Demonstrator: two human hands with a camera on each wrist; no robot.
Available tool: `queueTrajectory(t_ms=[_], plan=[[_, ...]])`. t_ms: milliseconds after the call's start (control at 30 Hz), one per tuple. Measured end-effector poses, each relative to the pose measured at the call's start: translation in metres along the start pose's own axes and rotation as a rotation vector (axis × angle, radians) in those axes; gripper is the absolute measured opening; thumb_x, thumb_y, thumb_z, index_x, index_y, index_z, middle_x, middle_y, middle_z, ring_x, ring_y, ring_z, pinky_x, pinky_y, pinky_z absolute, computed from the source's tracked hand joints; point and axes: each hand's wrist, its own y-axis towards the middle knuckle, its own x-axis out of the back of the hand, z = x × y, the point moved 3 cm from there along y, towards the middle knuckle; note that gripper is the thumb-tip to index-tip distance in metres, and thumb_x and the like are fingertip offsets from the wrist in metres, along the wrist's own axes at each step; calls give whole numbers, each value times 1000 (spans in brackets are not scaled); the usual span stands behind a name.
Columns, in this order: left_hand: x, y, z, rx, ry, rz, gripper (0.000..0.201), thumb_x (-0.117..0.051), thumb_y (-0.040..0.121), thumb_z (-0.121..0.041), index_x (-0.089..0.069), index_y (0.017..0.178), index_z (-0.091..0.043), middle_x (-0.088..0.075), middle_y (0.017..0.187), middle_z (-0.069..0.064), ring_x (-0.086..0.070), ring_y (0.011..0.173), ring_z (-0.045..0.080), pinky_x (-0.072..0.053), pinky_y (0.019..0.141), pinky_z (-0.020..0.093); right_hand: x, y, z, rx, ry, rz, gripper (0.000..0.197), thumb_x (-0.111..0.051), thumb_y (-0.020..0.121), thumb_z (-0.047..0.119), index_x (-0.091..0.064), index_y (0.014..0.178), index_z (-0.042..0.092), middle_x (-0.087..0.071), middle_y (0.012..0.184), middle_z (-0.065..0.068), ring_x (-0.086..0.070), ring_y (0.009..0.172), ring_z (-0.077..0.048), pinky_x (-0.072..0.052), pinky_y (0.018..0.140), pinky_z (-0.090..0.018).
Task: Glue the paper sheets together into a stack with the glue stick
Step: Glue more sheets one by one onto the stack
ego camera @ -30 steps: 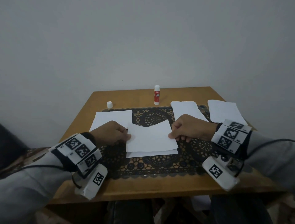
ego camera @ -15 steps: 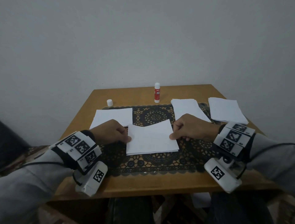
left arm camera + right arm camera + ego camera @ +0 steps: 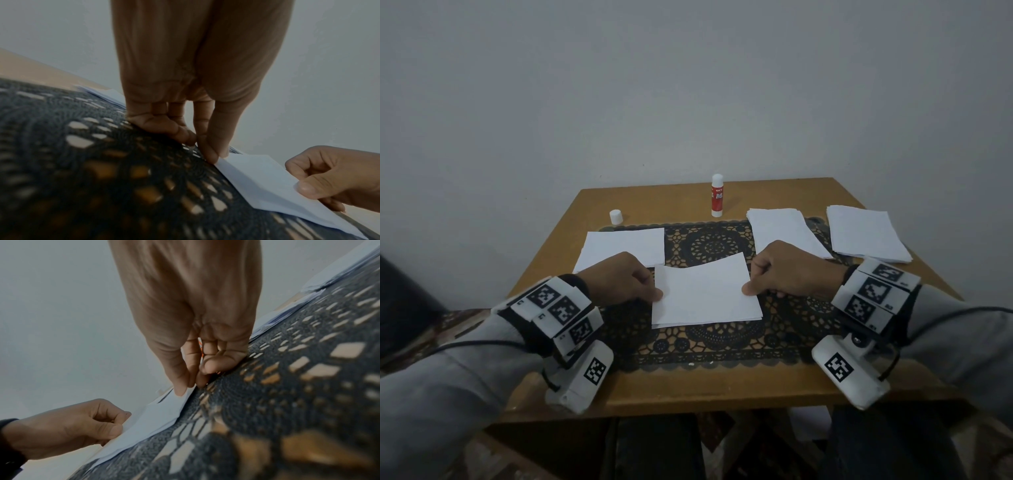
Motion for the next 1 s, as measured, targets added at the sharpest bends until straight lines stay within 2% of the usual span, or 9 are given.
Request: queueTrajectory(t_ms=[133, 300, 500, 567, 700, 867, 1000], plan=[[0, 1, 3, -20, -14, -2, 35, -68, 86, -27, -59, 52, -23, -55, 56, -11, -45, 56, 5, -34, 59, 20, 0, 1, -1, 3, -3, -6, 28, -78, 80, 17, -65, 72, -7, -58, 55, 9, -49, 49, -3, -45, 52, -18], [0, 2, 2, -15, -16, -5, 33, -69, 85, -28, -60, 53, -23, -56, 57, -11, -46, 56, 5, -35, 58, 19, -1, 2, -1, 2, -23, -5, 28, -79, 78, 17, -61, 60, 7, -56, 50, 12, -47, 42, 1, -42, 50, -18], [0, 2, 2, -9, -14, -6, 32, -69, 84, -27, -61, 54, -23, -57, 58, -11, -47, 58, 5, -36, 57, 19, -1, 2, 0, -7, -42, -6, 30, -80, 78, 18, -60, 57, 10, -55, 50, 11, -46, 43, -2, -40, 48, -19], [0, 1, 2, -10, -15, -7, 29, -69, 84, -27, -63, 57, -22, -58, 61, -10, -48, 59, 5, -36, 57, 18, -1, 3, 0, -10, -42, -7, 31, -80, 78, 18, -59, 56, 11, -55, 47, 12, -45, 41, 0, -39, 48, -18], [0, 1, 2, -4, -16, -5, 25, -69, 85, -27, -65, 61, -21, -61, 66, -8, -50, 62, 6, -36, 57, 18, -1, 2, 0, -9, -41, -3, 31, -80, 78, 18, -59, 57, 9, -54, 49, 11, -44, 39, 1, -39, 47, -17], [0, 1, 1, 8, -17, -11, 22, -69, 85, -26, -67, 64, -19, -62, 67, -7, -50, 62, 6, -35, 56, 17, -1, 1, 1, 7, -17, 6, 28, -79, 78, 17, -61, 62, 4, -57, 55, 6, -48, 48, -3, -44, 51, -20], [0, 1, 1, 13, 4, -11, 25, -69, 85, -26, -67, 62, -17, -60, 63, -7, -48, 57, 6, -34, 54, 17, -1, 0, 1, 9, -8, 14, 28, -79, 79, 16, -61, 65, 0, -55, 55, 4, -45, 47, -3, -42, 49, -18]])
